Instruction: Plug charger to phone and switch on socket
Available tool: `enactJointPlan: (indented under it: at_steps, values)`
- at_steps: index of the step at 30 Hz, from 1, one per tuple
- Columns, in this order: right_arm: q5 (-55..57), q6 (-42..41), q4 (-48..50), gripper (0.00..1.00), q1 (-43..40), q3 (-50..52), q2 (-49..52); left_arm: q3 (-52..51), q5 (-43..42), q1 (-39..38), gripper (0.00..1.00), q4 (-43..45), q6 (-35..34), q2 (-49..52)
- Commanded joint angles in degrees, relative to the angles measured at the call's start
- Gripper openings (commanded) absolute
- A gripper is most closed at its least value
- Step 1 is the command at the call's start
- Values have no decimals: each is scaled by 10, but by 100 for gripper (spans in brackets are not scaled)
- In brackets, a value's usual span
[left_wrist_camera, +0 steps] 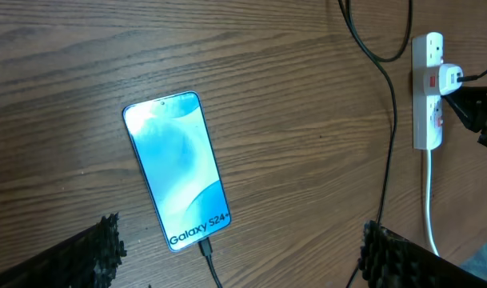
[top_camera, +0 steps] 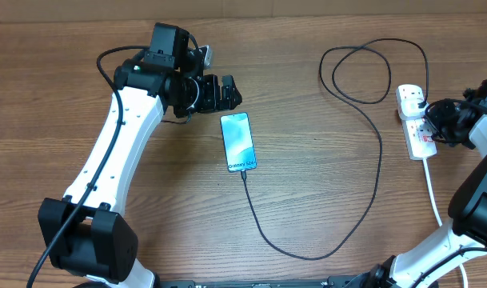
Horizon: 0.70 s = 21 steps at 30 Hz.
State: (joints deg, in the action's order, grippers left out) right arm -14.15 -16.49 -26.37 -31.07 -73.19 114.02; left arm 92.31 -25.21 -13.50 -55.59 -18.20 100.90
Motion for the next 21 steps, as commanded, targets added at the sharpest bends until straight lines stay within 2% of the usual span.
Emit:
enactJointPlan:
  at_steps: [1, 21]
  values:
    - [-20, 5, -10, 4, 19, -8, 13, 9, 2, -1, 100, 3, 9, -5]
    - [-20, 4, -62, 4, 94, 5, 13, 9, 2, -1, 100, 4, 9, -5]
